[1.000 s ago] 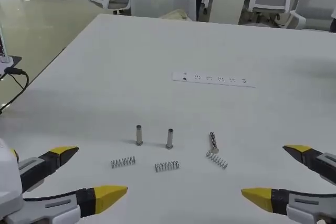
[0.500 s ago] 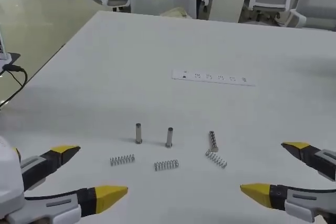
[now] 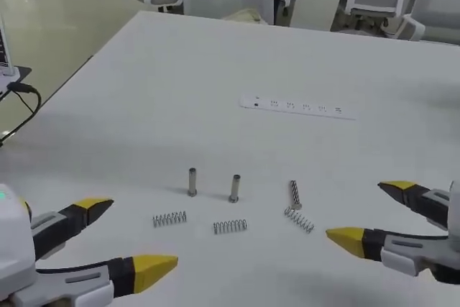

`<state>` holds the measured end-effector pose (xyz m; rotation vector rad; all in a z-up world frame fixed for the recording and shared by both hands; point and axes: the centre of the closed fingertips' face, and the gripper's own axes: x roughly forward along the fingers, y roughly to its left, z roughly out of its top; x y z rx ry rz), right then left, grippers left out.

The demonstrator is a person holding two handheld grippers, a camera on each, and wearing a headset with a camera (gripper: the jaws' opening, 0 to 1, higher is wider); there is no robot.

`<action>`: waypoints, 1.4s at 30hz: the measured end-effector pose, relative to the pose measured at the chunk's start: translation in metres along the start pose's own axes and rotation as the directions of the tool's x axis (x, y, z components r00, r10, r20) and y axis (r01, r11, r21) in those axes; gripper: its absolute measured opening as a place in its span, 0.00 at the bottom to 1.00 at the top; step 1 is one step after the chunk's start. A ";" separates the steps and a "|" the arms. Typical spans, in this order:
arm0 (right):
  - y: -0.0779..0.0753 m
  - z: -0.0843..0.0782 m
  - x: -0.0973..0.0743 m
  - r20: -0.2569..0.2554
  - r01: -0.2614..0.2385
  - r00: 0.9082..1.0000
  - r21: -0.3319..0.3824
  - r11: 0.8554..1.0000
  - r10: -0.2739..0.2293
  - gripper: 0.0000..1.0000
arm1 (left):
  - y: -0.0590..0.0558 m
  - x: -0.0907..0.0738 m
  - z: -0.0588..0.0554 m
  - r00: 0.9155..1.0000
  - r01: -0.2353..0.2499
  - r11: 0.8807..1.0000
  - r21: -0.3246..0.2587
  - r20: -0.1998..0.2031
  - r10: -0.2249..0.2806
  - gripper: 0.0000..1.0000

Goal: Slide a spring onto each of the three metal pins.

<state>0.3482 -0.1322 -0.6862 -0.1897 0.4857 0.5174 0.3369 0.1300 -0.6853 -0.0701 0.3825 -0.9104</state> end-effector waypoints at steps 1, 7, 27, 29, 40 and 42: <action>-0.002 0.002 0.002 -0.001 0.004 1.000 -0.002 1.000 -0.004 0.71 | 0.000 0.000 0.000 1.000 0.001 1.000 0.002 -0.001 -0.001 0.82; -0.012 0.013 0.019 -0.008 0.017 1.000 -0.004 1.000 -0.017 0.63 | 0.001 0.000 0.001 1.000 0.000 1.000 0.001 0.004 0.000 0.82; -0.024 0.014 0.066 -0.080 0.032 0.996 0.057 0.998 -0.027 0.49 | 0.001 -0.002 0.002 1.000 -0.006 1.000 0.002 0.009 0.006 0.81; -0.025 0.013 0.070 -0.090 0.038 0.995 0.058 0.998 -0.032 0.47 | 0.001 -0.002 0.003 1.000 -0.005 1.000 0.003 0.009 0.005 0.81; -0.028 0.002 0.096 -0.153 0.046 0.988 0.096 0.994 -0.031 0.41 | 0.003 -0.002 0.004 1.000 -0.010 1.000 -0.003 0.012 0.010 0.81; -0.026 0.000 0.101 -0.160 0.044 0.987 0.109 0.993 -0.026 0.39 | 0.002 -0.003 0.002 1.000 -0.007 1.000 -0.005 0.008 0.008 0.81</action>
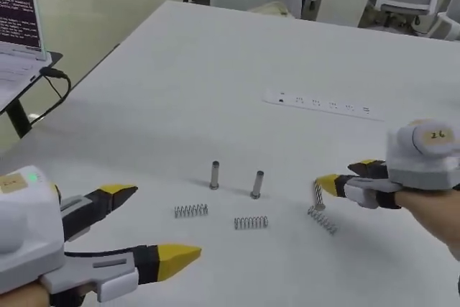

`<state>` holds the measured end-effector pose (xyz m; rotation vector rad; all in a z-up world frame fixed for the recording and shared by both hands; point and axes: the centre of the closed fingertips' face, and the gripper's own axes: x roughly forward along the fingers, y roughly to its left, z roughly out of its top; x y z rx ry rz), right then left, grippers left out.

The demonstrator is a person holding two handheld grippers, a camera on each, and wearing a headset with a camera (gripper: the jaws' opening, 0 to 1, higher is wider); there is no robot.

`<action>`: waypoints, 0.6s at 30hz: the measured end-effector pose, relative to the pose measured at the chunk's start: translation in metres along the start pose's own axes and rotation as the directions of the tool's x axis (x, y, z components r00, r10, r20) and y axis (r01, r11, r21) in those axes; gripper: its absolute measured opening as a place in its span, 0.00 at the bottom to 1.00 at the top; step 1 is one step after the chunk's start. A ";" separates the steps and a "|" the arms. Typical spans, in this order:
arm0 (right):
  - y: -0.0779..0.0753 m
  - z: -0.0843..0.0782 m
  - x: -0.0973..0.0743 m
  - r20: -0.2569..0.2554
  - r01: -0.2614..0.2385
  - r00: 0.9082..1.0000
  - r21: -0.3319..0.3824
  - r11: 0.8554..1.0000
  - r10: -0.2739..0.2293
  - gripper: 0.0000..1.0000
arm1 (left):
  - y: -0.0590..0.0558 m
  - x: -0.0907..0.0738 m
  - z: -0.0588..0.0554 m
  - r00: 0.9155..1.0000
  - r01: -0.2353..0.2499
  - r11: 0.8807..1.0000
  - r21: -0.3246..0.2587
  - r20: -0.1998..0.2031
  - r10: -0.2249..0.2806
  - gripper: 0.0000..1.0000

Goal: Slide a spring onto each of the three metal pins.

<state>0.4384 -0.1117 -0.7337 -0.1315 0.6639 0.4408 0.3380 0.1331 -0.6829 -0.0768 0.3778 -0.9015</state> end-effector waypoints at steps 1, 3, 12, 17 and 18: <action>0.001 -0.001 0.002 -0.005 -0.003 1.000 0.001 1.000 0.003 0.38 | 0.000 0.000 0.000 1.000 0.000 1.000 -0.001 -0.001 0.000 0.81; 0.001 -0.003 0.006 -0.019 0.004 1.000 -0.001 1.000 -0.005 0.37 | 0.000 0.000 -0.001 1.000 0.000 1.000 -0.002 -0.003 0.000 0.80; -0.004 -0.006 0.018 -0.071 0.041 0.997 0.004 0.999 -0.041 0.29 | 0.002 0.002 -0.003 1.000 -0.001 1.000 -0.009 -0.004 0.001 0.80; -0.002 -0.010 0.021 -0.100 0.055 0.994 0.000 0.999 -0.054 0.26 | 0.003 0.001 -0.002 1.000 -0.003 1.000 -0.017 0.002 0.003 0.80; -0.001 -0.010 0.022 -0.106 0.053 0.993 0.001 0.999 -0.053 0.25 | 0.003 0.001 -0.003 1.000 -0.002 1.000 -0.016 0.001 0.002 0.80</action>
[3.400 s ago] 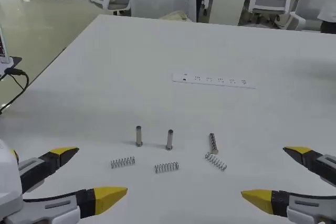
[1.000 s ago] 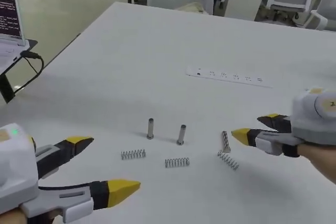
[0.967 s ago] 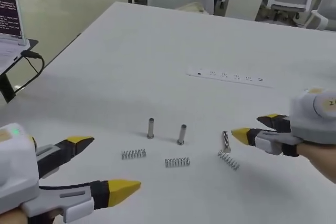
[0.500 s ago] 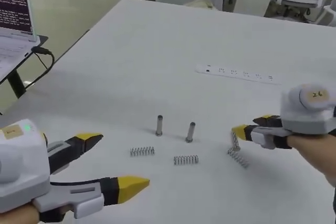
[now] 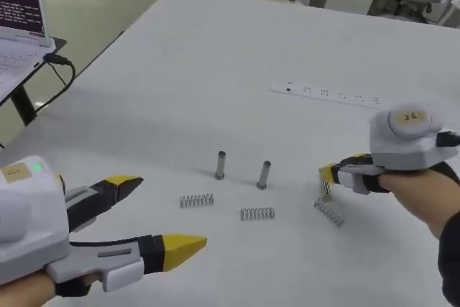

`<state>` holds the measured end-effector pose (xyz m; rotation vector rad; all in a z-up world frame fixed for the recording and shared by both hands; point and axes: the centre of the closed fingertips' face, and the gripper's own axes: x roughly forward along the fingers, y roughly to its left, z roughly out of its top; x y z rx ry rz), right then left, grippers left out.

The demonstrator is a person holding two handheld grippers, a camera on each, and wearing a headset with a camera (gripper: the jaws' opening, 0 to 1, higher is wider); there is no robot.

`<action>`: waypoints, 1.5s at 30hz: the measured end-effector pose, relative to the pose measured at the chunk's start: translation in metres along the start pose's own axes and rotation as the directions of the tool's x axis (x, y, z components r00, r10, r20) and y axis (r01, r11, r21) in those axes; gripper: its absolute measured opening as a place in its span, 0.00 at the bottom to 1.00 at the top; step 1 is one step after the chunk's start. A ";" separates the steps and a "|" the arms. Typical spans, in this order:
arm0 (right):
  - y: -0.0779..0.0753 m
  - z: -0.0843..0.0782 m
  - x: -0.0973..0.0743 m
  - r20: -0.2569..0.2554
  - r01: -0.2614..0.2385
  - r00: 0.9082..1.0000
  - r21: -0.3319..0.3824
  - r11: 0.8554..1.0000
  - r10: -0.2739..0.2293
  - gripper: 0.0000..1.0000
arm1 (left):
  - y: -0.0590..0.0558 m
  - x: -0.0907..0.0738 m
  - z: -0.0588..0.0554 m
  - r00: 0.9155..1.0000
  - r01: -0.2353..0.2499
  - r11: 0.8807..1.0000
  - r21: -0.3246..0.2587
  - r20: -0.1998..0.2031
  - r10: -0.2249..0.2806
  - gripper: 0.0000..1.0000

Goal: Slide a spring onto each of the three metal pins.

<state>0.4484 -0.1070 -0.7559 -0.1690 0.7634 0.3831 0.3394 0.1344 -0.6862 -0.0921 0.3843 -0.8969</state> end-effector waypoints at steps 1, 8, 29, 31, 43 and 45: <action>0.001 -0.002 0.002 -0.015 0.003 1.000 0.003 1.000 -0.003 0.25 | 0.000 0.000 0.000 1.000 0.002 1.000 0.000 -0.001 -0.002 0.80; 0.004 -0.008 0.011 -0.066 0.004 0.998 -0.015 1.000 -0.005 0.19 | 0.000 0.000 0.000 1.000 0.005 1.000 -0.005 0.005 -0.005 0.79; -0.003 -0.013 0.022 -0.180 0.055 0.983 0.043 0.998 -0.046 0.15 | -0.002 0.002 0.001 1.000 0.021 1.000 -0.018 0.020 -0.020 0.79; -0.003 -0.013 0.022 -0.186 0.055 0.982 0.059 0.997 -0.043 0.14 | -0.001 0.002 0.001 1.000 0.020 1.000 -0.013 0.015 -0.019 0.79; -0.001 -0.021 0.026 -0.243 0.072 0.968 0.051 0.996 -0.057 0.12 | -0.001 0.001 0.000 1.000 0.023 1.000 -0.021 0.016 -0.023 0.78; -0.001 -0.022 0.026 -0.251 0.071 0.966 0.050 0.996 -0.056 0.12 | -0.001 0.001 -0.001 1.000 0.024 0.999 -0.024 0.016 -0.024 0.78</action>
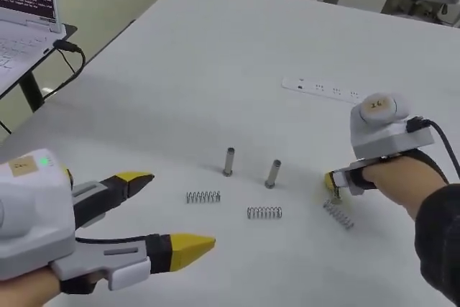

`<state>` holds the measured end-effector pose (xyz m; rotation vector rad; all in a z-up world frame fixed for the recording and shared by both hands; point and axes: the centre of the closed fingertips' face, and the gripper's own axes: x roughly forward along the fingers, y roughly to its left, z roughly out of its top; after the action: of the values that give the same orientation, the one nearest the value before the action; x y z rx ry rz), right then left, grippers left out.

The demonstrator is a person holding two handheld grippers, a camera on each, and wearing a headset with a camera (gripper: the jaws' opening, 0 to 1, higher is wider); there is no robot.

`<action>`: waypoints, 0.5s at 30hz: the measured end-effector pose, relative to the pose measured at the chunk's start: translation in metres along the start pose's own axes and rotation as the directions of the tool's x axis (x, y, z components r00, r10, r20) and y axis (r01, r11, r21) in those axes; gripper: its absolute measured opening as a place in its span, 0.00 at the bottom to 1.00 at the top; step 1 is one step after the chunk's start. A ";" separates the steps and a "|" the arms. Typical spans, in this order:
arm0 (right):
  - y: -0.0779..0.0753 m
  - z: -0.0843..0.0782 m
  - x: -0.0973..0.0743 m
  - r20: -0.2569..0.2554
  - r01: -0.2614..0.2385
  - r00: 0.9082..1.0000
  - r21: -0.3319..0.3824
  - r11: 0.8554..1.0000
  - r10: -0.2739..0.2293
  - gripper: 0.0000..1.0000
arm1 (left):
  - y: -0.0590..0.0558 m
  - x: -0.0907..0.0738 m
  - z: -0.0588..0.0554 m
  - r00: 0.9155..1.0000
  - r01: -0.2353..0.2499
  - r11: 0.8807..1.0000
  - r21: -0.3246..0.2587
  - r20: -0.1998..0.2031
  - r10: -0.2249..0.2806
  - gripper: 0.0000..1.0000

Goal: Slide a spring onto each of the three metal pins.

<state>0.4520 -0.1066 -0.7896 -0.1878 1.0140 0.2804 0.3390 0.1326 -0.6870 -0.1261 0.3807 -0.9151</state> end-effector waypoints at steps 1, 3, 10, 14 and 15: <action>0.000 0.000 0.000 -0.003 0.000 1.000 -0.002 1.000 0.000 0.11 | 0.000 0.000 0.000 1.000 0.000 1.000 0.000 -0.001 0.000 0.78; 0.000 0.000 0.000 -0.008 0.001 1.000 -0.003 1.000 -0.001 0.11 | 0.000 0.000 0.000 1.000 0.001 1.000 0.000 -0.002 -0.001 0.78; 0.001 0.000 0.001 -0.054 0.017 0.998 -0.025 1.000 -0.018 0.11 | -0.001 0.000 -0.001 1.000 0.008 1.000 0.001 -0.004 -0.008 0.78; 0.001 0.000 0.002 -0.068 0.023 0.997 -0.031 0.999 -0.025 0.09 | -0.001 0.000 -0.002 1.000 0.009 1.000 0.003 -0.006 -0.009 0.78; 0.001 0.000 0.002 -0.071 0.025 0.997 -0.032 0.999 -0.027 0.09 | -0.001 0.000 -0.002 1.000 0.009 1.000 0.003 -0.006 -0.009 0.78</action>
<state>0.4529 -0.1048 -0.7910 -0.2401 1.0775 0.2673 0.3378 0.1317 -0.6886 -0.1224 0.3842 -0.9249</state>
